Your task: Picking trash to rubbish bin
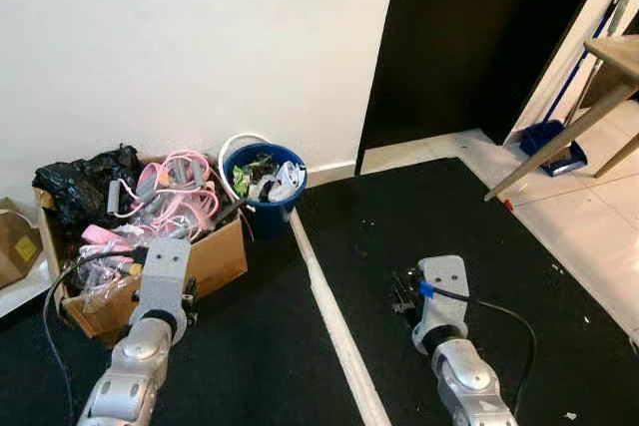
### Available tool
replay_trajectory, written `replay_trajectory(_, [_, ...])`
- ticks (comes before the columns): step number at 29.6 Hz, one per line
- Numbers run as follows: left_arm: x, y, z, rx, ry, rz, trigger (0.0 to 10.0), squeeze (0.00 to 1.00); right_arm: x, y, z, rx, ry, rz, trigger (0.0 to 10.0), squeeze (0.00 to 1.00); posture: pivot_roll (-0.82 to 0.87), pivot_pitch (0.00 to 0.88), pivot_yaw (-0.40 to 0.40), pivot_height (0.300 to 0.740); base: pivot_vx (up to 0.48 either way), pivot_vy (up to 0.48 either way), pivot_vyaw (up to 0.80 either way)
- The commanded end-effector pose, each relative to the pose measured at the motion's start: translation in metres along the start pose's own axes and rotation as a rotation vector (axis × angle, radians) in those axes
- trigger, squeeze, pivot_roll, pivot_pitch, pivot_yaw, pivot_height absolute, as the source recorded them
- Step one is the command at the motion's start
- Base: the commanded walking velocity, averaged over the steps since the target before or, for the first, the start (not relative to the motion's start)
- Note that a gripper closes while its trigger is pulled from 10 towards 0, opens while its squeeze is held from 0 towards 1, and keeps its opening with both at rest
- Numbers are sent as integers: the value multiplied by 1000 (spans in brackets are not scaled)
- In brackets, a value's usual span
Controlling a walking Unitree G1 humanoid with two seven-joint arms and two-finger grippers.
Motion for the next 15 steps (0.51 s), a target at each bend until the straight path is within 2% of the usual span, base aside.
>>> replay_trajectory(1, [-5, -2, -1, -2, -5, -26, 10000, 0, -4, -5, -2, 16, -7, -11, 10000, 0, 4, 71, 6, 740, 0, 0, -800])
replay_trajectory(4, [-10, -2, -2, -6, -28, -38, 10000, 0, -3, -3, -1, 8, -2, -18, 10000, 0, -2, 72, 2, 740, 0, 0, -800])
replay_trajectory(7, [-15, 7, -1, -57, -44, -8, 10000, 0, -4, -2, 0, 8, -1, -21, 10000, 0, -5, 75, 0, 740, 0, 0, -800])
replay_trajectory(9, [-17, 15, 2, -89, -42, 17, 10000, 0, -4, -2, 0, 9, -5, -24, 10000, 0, -12, 75, 5, 740, 0, 0, -800])
replay_trajectory(12, [-16, 24, 7, -112, -36, 6, 10000, 0, -7, -4, -1, 12, -31, -20, 10000, 0, -16, 73, 11, 740, 0, 0, -800])
replay_trajectory(15, [-17, 26, 11, -107, -41, 16, 10000, 0, -9, -6, -2, 19, -56, -16, 10000, 0, -21, 74, 16, 740, 0, 0, -800])
Point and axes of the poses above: a point about 5 cm out from each wrist's last joint towards the gripper, its own z axis pointing out of the wrist towards the gripper, its own y axis along the axis of the wrist's last joint, x = y × z, the point moved 2 cm from there along z, pointing out of the wrist towards the gripper, and after that the axes turned 12 degrees about z, right-handed, at the moved point
